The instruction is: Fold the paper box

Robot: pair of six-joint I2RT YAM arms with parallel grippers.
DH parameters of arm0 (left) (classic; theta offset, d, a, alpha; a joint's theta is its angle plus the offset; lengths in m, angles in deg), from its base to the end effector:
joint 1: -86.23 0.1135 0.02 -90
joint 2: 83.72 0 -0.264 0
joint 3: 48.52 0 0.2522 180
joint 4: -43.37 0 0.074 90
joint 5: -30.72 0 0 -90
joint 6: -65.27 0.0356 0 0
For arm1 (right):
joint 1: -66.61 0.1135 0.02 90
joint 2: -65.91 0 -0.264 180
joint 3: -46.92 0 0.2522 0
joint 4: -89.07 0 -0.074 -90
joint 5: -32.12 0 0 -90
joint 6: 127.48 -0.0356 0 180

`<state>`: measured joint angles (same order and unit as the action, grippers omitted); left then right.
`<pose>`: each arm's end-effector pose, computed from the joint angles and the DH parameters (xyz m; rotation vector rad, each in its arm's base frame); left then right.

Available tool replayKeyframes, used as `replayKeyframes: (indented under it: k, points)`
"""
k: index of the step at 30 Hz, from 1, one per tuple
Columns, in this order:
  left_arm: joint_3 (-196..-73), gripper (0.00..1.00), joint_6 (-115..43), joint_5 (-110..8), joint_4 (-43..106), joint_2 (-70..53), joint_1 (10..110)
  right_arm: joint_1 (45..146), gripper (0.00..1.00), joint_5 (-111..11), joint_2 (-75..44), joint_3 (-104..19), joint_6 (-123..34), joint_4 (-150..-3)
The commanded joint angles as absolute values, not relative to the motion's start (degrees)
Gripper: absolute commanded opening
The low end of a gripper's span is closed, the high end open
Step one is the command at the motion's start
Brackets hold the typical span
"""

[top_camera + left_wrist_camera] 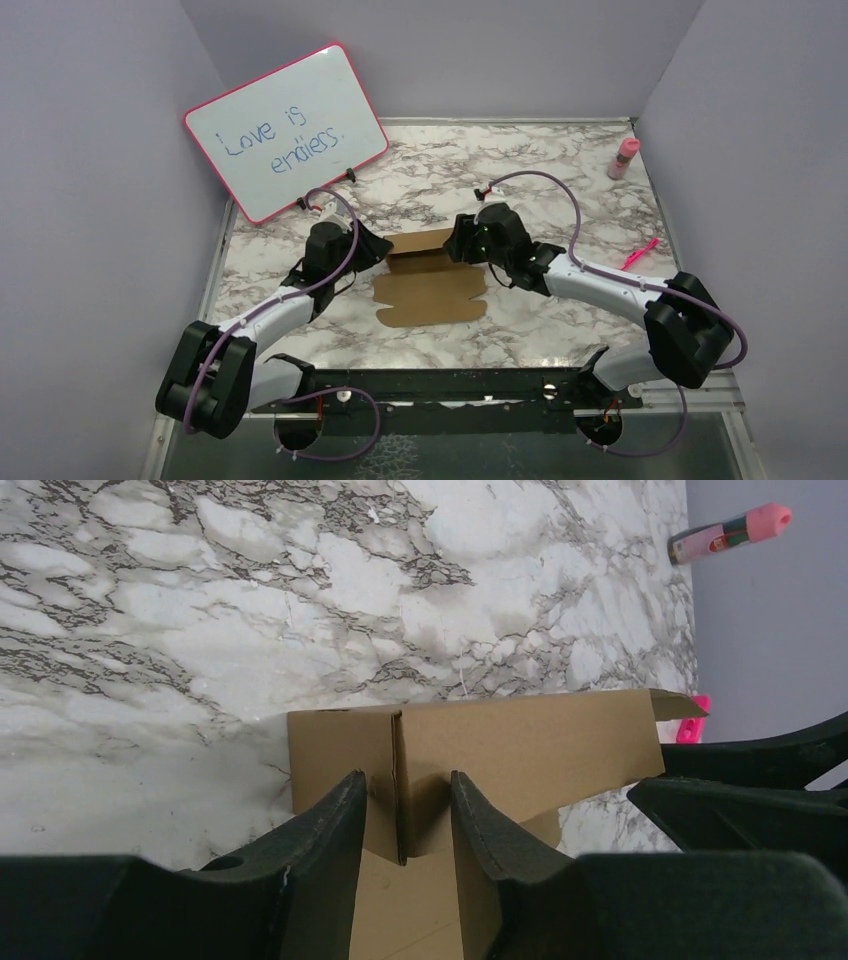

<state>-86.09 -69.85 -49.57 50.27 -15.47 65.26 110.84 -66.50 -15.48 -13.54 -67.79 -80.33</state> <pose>0.2209 -0.0911 0.1860 -0.3247 2.0722 -0.8939 0.2252 0.2118 0.2273 -0.1724 2.1689 0.6064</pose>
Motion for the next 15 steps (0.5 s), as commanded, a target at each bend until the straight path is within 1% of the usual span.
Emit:
replayKeyframes:
  k: [1, 5, 6, 11, 15]
  points:
    - [-85.68, 0.4, -68.69, -52.38, 45.45, -17.27, 65.04, 109.68, 0.57, -64.0, -14.06, -13.09, -64.78, -84.38]
    - [-88.37, 0.48, -65.87, -55.44, 41.39, -18.6, 65.05, 108.23, 0.67, -65.98, -10.74, -10.55, -63.21, -84.54]
    - [-88.99, 0.49, -65.3, -56.16, 40.53, -18.87, 65.05, 107.76, 0.69, -66.59, -9.96, -9.85, -62.81, -84.55]
    - [-92.29, 0.61, -63.5, -58.83, 36.36, -20.08, 65.02, 104.21, 0.69, -68.6, -6.5, -4.84, -62.86, -86.04]
    - [-94.64, 0.67, -62.22, -61.57, 34.46, -20.47, 65.04, 102.08, 0.68, -66.13, -4.89, 1.09, -64.28, -93.9]
